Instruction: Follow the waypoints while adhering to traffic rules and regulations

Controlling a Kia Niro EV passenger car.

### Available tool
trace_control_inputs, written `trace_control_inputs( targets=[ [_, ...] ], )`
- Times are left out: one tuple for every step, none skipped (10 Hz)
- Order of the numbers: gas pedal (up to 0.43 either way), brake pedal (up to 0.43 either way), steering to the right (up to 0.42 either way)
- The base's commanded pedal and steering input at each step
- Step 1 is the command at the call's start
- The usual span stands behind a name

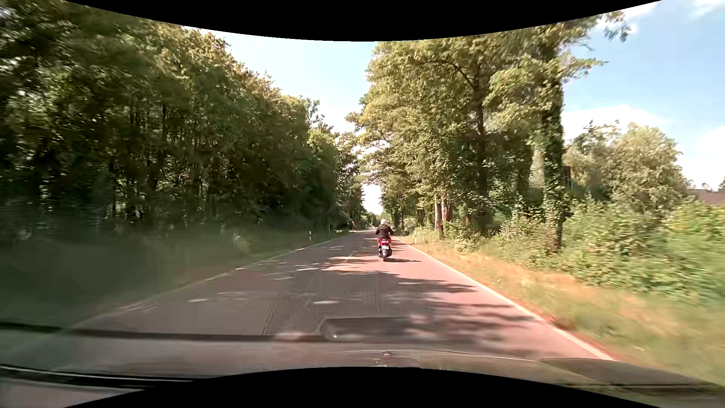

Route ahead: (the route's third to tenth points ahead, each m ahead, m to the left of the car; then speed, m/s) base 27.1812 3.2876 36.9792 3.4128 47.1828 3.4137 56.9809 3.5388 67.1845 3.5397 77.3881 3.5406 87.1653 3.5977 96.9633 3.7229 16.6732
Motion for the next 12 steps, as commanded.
trace_control_inputs(
  targets=[
    [0.0,0.006,0.0],
    [0.0,0.006,0.0],
    [0.008,0.006,0.0],
    [0.008,0.006,0.0],
    [0.008,0.006,0.0],
    [0.008,0.006,0.0],
    [0.008,0.006,0.0],
    [0.008,0.006,0.0],
    [0.02,0.006,0.0],
    [0.028,0.006,0.0],
    [0.039,0.006,0.0],
    [0.059,0.006,0.0]
  ],
)
